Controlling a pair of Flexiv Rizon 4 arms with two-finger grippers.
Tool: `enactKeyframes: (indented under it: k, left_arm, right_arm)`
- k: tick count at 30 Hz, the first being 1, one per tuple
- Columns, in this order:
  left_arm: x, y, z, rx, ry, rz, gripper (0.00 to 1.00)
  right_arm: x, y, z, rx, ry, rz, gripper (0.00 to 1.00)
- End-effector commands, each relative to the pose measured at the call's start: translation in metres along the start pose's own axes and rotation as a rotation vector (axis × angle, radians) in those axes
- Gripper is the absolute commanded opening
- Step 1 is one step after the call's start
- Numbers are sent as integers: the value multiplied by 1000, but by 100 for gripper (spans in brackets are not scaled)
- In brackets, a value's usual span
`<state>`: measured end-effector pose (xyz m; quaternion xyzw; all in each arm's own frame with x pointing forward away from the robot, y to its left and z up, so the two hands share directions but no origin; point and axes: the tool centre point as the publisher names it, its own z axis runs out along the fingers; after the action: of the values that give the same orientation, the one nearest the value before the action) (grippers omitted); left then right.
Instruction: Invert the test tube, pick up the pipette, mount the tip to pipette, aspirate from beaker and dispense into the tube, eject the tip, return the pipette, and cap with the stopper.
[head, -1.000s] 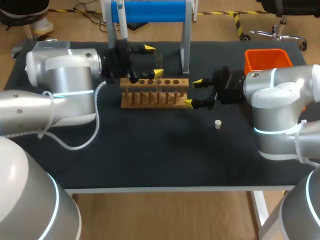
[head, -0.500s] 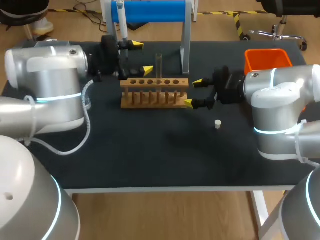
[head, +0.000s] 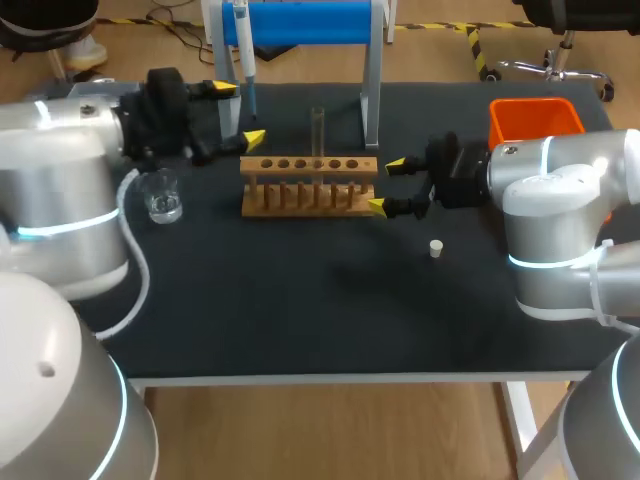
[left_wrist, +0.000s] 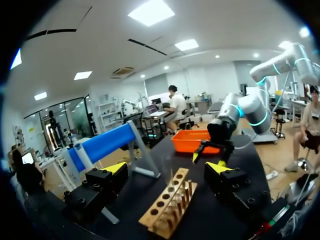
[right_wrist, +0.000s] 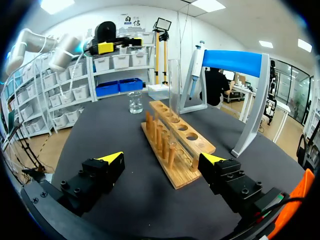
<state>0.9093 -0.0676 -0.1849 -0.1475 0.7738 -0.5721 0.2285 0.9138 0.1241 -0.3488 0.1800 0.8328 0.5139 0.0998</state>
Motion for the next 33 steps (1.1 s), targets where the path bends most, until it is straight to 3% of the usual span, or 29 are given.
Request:
enactKeyframes:
  k: [1,4,5,33]
  left_arm:
    - [20,-2,-74,-25,-132,-15,100]
    - [27,3,-92,-82,-193,-43,100]
    - [30,3,-97,-59,-214,-60,100]
    - [30,3,-97,-59,-214,-60,100]
  right_arm:
    - [-1,0,-1,1,2,0,100]
    - [-1,0,-1,1,2,0,100]
    - [-1,0,-1,1,2,0,100]
    - [-1,0,-1,1,2,0,100]
